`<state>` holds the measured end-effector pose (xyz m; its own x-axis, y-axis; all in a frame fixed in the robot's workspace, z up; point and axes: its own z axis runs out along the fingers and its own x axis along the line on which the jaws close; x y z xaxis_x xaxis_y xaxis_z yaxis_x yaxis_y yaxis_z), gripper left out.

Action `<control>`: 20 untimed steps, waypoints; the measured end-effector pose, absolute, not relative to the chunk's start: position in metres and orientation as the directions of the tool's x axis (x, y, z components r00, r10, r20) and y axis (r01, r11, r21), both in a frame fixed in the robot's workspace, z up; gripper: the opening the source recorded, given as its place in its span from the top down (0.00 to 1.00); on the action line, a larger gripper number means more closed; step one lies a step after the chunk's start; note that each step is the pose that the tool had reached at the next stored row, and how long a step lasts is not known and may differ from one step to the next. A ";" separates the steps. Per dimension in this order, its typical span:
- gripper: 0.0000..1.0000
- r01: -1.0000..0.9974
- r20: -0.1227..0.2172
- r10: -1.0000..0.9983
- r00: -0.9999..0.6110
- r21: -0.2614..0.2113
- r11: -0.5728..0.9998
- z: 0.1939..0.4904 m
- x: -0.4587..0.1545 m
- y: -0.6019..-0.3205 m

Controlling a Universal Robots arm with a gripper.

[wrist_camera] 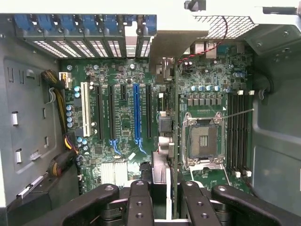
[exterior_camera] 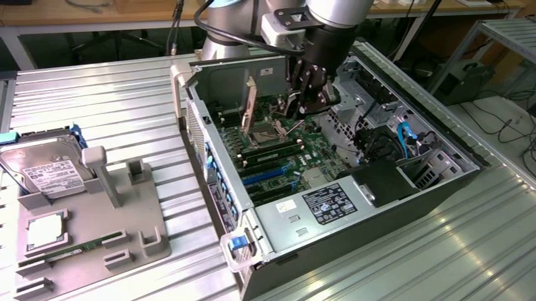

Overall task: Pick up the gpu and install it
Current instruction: 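Insert the gpu into the slot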

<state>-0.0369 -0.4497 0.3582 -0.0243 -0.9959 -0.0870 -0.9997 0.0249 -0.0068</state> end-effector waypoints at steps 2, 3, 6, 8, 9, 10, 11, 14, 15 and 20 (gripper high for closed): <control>0.72 -1.000 -0.087 -0.996 -0.025 -0.001 0.025 0.358 -0.037 -0.450; 0.72 -1.000 -0.087 -0.996 -0.025 0.002 0.025 0.358 -0.037 -0.450; 0.72 -1.000 -0.087 -0.996 -0.026 0.008 0.025 0.357 -0.037 -0.450; 0.72 -1.000 -0.087 -0.996 -0.026 0.009 0.025 0.356 -0.037 -0.451; 0.72 -1.000 -0.087 -0.996 -0.026 0.009 0.025 0.355 -0.037 -0.451; 0.72 -1.000 -0.087 -0.996 -0.026 0.009 0.025 0.355 -0.037 -0.452; 0.72 -1.000 -0.087 -0.996 -0.026 0.009 0.025 0.354 -0.037 -0.453; 0.72 -1.000 -0.088 -0.996 -0.026 0.009 0.025 0.353 -0.037 -0.458; 0.72 -1.000 -0.089 -0.996 -0.026 0.009 0.025 0.353 -0.037 -0.460; 0.72 -1.000 -0.094 -0.995 -0.025 0.008 0.025 0.349 -0.037 -0.462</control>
<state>-0.0369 -0.4618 0.3490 -0.0254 -0.9952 -0.0945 -0.9997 0.0248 0.0076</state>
